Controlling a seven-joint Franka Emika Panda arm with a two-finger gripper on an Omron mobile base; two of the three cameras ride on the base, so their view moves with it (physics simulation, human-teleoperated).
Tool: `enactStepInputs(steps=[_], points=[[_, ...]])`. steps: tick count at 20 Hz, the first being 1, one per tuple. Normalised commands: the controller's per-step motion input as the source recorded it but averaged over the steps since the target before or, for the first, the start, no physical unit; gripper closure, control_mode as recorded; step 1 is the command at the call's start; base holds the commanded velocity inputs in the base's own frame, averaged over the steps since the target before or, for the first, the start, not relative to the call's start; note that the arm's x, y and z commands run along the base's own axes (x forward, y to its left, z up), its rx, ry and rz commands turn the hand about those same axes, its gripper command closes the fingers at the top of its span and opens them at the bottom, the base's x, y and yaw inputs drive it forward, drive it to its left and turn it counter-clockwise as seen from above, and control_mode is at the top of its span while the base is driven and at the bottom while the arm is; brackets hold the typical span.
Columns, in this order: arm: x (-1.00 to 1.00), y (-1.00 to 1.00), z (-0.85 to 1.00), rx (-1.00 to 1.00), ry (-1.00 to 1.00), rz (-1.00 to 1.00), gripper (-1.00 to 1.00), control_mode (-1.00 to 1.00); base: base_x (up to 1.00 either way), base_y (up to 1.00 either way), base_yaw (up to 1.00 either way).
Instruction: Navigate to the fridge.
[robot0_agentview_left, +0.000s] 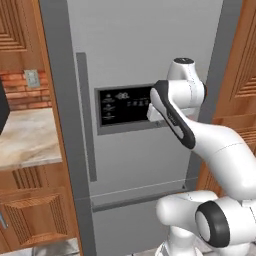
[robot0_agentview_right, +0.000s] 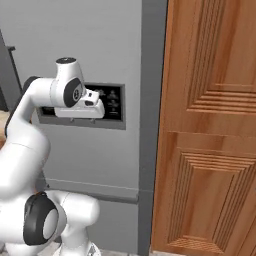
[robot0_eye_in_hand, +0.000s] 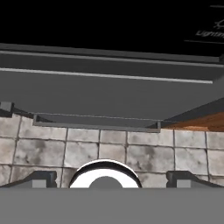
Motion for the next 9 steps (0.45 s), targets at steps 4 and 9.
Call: enactStepInputs(steps=[4, 9], points=[[0.0, 0.0, 0.0, 0.0, 0.0, 0.0, -1.0, 1.0, 0.07, 0.0, 0.0], [0.0, 0.0, 0.0, 0.0, 0.0, 0.0, -1.0, 1.0, 0.5, 0.01, -0.03]])
